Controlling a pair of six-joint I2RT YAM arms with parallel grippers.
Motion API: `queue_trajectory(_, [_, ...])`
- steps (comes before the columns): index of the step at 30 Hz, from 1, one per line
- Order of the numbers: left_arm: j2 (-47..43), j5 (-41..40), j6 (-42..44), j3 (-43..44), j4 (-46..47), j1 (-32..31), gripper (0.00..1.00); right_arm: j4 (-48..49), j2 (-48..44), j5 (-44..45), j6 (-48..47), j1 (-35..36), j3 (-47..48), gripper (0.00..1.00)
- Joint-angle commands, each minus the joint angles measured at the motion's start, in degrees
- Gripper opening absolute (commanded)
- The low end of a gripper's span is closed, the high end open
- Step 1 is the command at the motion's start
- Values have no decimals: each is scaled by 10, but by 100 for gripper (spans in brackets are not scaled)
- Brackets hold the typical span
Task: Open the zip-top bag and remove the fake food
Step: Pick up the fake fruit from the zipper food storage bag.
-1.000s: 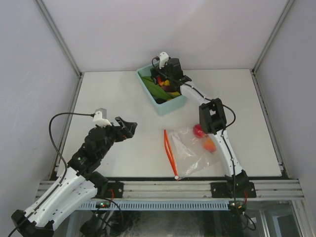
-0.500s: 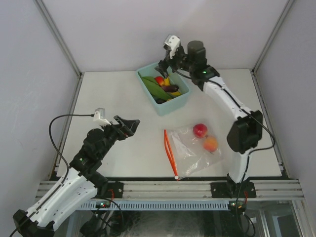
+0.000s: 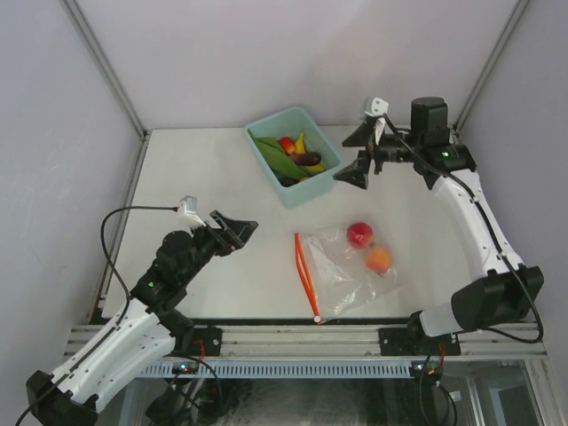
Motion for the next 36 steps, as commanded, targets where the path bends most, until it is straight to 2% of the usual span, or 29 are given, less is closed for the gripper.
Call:
queue_trajectory(1, [17,43,-11,-13,45,4,84,-184,-71,-68,-127,-51,-27,97])
queue_trajectory(9, [45,123,7,-31,61,2,67,-303,-163,-71,-270,-152,-139,97])
queue_trajectory(14, [50,145,26,-48,62,-3,63,-369,-181,-72,-351,-186,-174,96])
queue_trajectory(22, [43,138,50,-71,73,-20,63,-384,-199,-85,-396,-190,-216,94])
queue_trajectory(27, [47,120,67,-113,166,-36,59,-460,-188,-56,-552,-190,-224,94])
queue_trajectory(31, [66,91,93,-112,196,-69,58,-550,-166,-36,-703,-190,-225,94])
queue_trajectory(36, [87,69,124,-103,212,-104,58,-591,-128,-23,-785,-190,-226,92])
